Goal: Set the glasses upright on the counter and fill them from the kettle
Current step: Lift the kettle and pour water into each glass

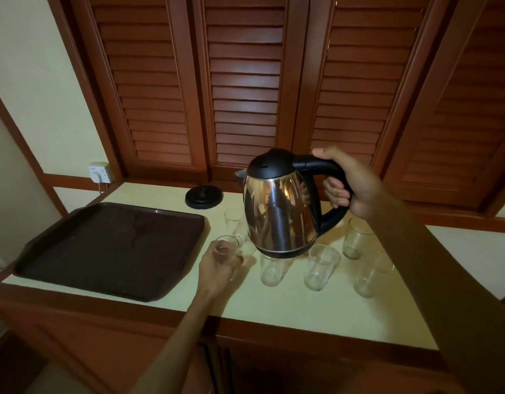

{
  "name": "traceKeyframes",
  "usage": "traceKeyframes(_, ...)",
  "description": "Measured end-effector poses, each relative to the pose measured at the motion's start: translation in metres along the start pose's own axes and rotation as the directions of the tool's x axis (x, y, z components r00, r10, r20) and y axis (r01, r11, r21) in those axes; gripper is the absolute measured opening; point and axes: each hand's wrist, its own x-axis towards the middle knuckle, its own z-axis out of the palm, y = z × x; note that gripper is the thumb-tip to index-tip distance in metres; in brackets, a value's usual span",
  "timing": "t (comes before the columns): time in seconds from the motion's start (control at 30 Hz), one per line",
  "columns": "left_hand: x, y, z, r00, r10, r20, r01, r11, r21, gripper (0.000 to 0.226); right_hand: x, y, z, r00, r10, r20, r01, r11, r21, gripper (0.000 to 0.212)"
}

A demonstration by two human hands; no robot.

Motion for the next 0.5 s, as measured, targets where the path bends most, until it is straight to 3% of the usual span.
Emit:
traceKeyframes(0.07,-0.004,0.011,-0.004,0.999,0.042,-0.007,-0.042,0.999,0.028,0.020,-0.001,-0.002,0.001,1.000,-0.007,0.010,0.008,0.999,-0.036,0.062)
traceKeyframes(0.17,0.001,0.029,-0.013,0.998,-0.002,-0.065,-0.006,0.993,-0.118,0.027,-0.001,-0.008,0.003,0.999,-0.040,0.017,0.041,0.996,-0.078,0.062)
traceKeyframes(0.5,0.014,0.065,-0.037,0.986,0.134,-0.102,-0.137,0.991,-0.013,0.033,-0.004,-0.044,0.017,0.995,-0.063,0.079,0.083,0.952,-0.296,0.059)
